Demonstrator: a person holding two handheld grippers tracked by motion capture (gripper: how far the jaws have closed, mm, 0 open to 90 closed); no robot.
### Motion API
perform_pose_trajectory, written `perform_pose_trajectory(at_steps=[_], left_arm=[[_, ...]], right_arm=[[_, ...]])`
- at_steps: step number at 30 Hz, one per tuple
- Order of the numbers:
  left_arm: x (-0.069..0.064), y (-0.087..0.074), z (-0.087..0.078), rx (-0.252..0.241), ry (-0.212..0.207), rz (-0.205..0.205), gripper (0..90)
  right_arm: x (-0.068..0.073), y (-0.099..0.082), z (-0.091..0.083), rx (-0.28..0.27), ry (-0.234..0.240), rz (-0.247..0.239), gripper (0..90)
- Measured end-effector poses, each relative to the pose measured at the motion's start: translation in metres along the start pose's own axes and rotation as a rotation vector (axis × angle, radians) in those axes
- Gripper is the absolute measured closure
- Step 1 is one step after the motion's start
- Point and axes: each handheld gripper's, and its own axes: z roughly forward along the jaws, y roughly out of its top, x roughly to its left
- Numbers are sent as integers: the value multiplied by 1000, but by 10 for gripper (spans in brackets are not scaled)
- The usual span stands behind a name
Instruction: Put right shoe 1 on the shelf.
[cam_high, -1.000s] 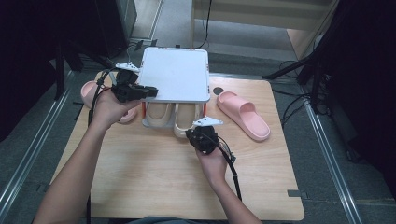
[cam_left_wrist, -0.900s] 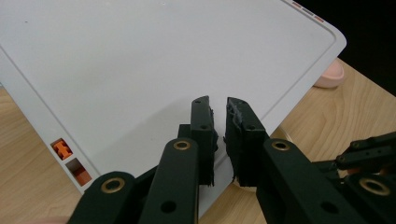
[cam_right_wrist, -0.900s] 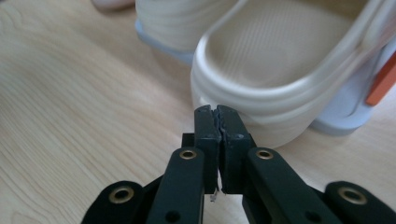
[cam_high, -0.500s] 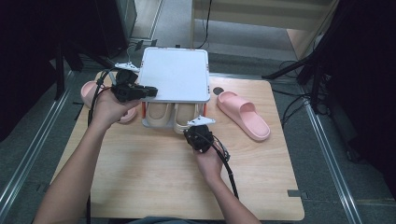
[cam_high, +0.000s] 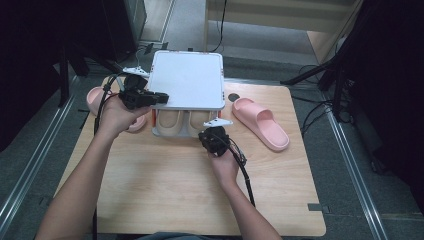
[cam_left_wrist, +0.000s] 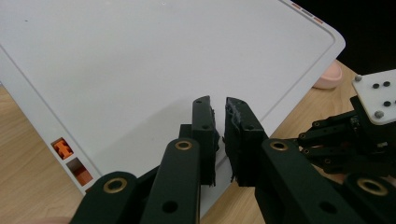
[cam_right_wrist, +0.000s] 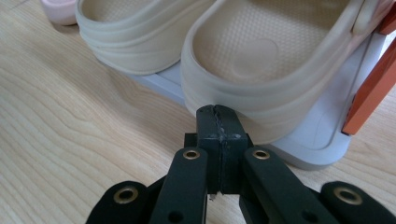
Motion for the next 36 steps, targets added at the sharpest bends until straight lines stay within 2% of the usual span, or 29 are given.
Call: perform_pose_trajectory(at_steps=[3,10,13,17,20,22,29,36], left_arm=[[-1,0,0,1,3,2,819],[-2,2,0,8,-6,-14,762],[-3,3,-1,13,-23,-29,677],[-6,4,-1,7,14,-18,507],[-5,4,-4,-6,23,-34,460],[-6,4,-8,-19,28,-26,444],[-6,4,-27,-70,44,-27,404],[3,0,-43,-61,85,-47,394]], right_arm=[[-1,-1,-7,-8,35,15,887],[6,-6,-37,-7,70,-47,787],[5,-11,-51,-3,95,-60,730],[4,-17,-69,14,152,-55,674],[3,-24,-80,3,196,-40,629],[2,-29,-85,18,216,-42,585],[-1,-41,-99,19,231,-41,496],[-10,-39,-108,-13,230,-17,485]])
